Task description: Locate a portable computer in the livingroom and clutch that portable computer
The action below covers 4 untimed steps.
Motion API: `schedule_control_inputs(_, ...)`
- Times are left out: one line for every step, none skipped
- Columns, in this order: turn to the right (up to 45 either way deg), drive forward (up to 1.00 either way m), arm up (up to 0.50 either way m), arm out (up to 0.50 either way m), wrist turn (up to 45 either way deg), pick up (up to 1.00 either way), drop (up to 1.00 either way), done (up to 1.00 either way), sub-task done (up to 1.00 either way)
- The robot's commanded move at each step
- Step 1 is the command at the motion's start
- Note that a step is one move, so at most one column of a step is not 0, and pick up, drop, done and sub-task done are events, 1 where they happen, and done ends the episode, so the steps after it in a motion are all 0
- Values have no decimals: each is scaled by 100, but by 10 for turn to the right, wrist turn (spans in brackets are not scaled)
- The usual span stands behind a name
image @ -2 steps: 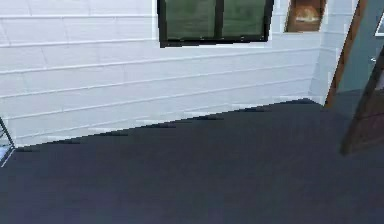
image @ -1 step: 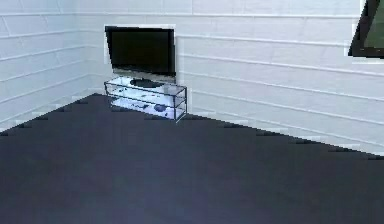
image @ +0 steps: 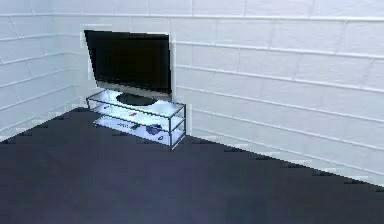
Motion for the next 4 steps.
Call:
schedule_control_inputs(-450,0,0,0,0,0,0,0,0)
schedule_control_inputs(-180,0,0,0,0,0,0,0,0)
schedule_control_inputs(0,90,0,0,0,0,0,0,0)
schedule_control_inputs(-450,0,0,0,0,0,0,0,0)
